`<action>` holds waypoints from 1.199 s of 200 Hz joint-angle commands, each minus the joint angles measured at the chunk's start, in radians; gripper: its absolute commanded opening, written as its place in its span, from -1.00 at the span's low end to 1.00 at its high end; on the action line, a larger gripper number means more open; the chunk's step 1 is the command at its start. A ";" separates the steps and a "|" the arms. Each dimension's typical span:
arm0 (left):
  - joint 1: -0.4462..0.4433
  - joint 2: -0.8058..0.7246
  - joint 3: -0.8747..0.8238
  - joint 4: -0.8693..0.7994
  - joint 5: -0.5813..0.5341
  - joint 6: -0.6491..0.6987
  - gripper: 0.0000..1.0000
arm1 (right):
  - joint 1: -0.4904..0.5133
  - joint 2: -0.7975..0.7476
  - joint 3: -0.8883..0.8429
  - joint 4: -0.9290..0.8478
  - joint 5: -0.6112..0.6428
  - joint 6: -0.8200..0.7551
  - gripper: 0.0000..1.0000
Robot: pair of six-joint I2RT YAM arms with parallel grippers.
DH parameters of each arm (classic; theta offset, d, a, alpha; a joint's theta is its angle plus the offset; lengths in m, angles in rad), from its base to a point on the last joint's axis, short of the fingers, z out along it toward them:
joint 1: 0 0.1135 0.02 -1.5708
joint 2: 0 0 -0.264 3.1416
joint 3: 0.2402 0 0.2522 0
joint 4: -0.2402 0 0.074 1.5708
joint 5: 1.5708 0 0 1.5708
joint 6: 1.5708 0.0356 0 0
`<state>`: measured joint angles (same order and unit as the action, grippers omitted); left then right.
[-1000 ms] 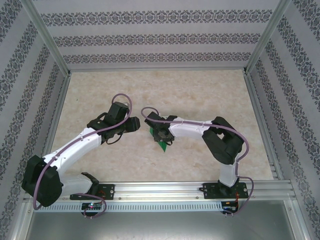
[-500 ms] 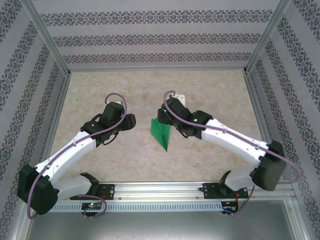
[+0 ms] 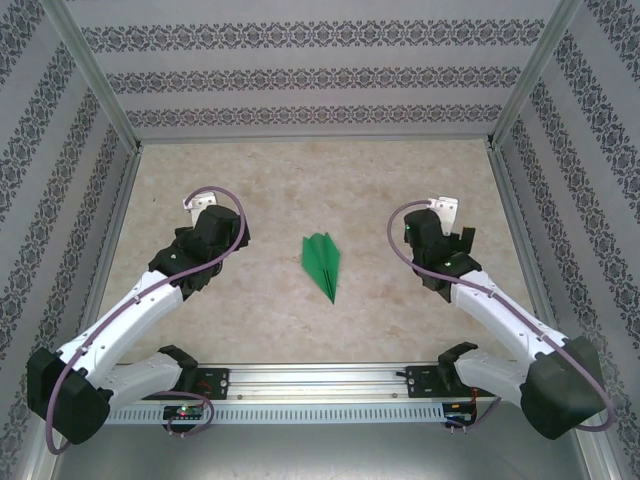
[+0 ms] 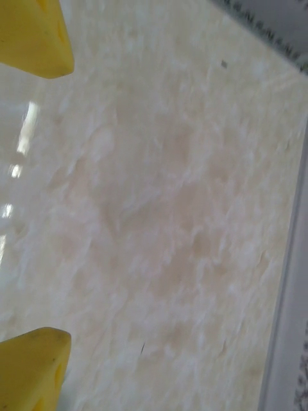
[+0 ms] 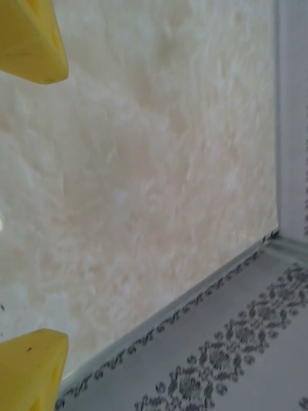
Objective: Fold a paper plane with a square sheet of paper (pick it up from the middle)
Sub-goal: Reset both arms
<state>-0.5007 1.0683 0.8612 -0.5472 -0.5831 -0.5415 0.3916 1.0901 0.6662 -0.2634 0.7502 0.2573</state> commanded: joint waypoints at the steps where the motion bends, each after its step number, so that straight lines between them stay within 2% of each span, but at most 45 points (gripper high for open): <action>1: 0.053 0.039 -0.021 0.017 -0.151 0.064 1.00 | -0.097 0.032 -0.091 0.266 -0.109 -0.162 0.96; 40: 0.195 0.066 -0.091 0.159 -0.162 0.087 1.00 | -0.217 0.196 -0.218 0.691 -0.316 -0.218 0.96; 53: 0.231 0.068 -0.115 0.232 -0.171 0.103 1.00 | -0.225 0.239 -0.164 0.673 -0.373 -0.245 0.96; 69: 0.256 0.075 -0.143 0.330 -0.178 0.157 1.00 | -0.238 0.301 -0.171 0.815 -0.477 -0.307 0.96; 80: 0.269 0.090 -0.159 0.382 -0.182 0.194 1.00 | -0.250 0.331 -0.112 0.726 -0.498 -0.330 0.96; 94: 0.281 0.106 -0.179 0.450 -0.172 0.239 1.00 | -0.280 0.334 -0.127 0.769 -0.593 -0.361 0.96; 112: 0.293 0.123 -0.205 0.529 -0.151 0.280 1.00 | -0.329 0.328 -0.247 1.022 -0.642 -0.339 0.96; 134: 0.308 0.134 -0.230 0.614 -0.109 0.336 1.00 | -0.385 0.360 -0.293 1.119 -0.733 -0.303 0.96; 148: 0.316 0.143 -0.247 0.667 -0.079 0.356 1.00 | -0.407 0.443 -0.308 1.252 -0.715 -0.259 0.96; 162: 0.323 0.155 -0.258 0.709 -0.058 0.373 1.00 | -0.425 0.399 -0.267 1.090 -0.709 -0.245 0.96; 176: 0.328 0.174 -0.270 0.750 -0.058 0.402 1.00 | -0.393 0.427 -0.288 1.185 -0.625 -0.254 0.96; 191: 0.339 0.194 -0.289 0.809 -0.050 0.415 1.00 | -0.388 0.402 -0.284 1.137 -0.564 -0.239 0.96; 199: 0.345 0.205 -0.296 0.841 -0.030 0.422 1.00 | -0.389 0.413 -0.294 1.176 -0.563 -0.240 0.96; 226: 0.357 0.262 -0.327 0.974 0.048 0.496 1.00 | -0.389 0.407 -0.281 1.142 -0.592 -0.248 0.96; 240: 0.381 0.301 -0.333 1.020 0.107 0.478 1.00 | -0.390 0.408 -0.281 1.143 -0.592 -0.248 0.96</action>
<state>-0.1577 1.3190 0.5465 0.2958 -0.5831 -0.1101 -0.0017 1.5082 0.3809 0.8425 0.1486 -0.0017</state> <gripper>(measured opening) 0.999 0.981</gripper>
